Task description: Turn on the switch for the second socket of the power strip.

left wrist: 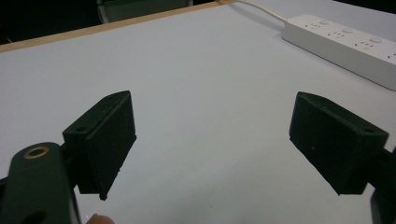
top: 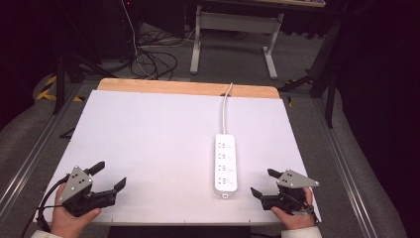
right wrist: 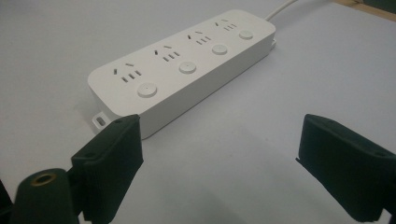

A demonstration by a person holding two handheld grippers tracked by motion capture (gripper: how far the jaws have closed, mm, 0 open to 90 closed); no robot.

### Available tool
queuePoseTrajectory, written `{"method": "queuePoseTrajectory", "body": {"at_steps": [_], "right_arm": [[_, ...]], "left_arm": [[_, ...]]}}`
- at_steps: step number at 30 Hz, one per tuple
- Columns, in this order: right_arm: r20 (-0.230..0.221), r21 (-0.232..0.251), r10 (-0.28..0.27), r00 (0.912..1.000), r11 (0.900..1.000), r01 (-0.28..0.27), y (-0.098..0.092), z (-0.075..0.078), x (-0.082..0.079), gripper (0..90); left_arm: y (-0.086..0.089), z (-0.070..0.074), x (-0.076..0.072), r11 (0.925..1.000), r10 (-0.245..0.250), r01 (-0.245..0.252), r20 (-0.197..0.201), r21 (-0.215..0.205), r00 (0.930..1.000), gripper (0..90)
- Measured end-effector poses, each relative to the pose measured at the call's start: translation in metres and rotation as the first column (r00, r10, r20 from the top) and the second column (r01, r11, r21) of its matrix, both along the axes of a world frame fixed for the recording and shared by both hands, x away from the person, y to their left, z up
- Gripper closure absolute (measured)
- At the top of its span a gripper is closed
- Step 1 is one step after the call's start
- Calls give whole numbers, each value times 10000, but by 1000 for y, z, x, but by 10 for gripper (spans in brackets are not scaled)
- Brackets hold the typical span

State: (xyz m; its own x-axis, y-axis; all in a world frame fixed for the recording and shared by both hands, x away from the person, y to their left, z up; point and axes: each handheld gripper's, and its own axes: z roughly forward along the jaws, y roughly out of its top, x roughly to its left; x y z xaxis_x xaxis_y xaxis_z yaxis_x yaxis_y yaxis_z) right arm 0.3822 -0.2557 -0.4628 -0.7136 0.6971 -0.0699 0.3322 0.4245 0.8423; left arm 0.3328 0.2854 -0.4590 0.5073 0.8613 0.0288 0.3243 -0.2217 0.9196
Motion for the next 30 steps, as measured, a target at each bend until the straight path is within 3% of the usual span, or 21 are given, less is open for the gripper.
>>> {"method": "queuePoseTrajectory", "body": {"at_steps": [16, 30], "right_arm": [[98, -25, -33, 9999, 10000, 33, 1, 1, -1, 145], [233, -64, -179, 9996, 9998, 180, 1, 4, -1, 157]], "left_arm": [[-2, 1, -1, 9998, 14, -17, 140, 215, 9999, 152], [-2, 2, -2, 9999, 16, -18, 131, 151, 9999, 153]]}}
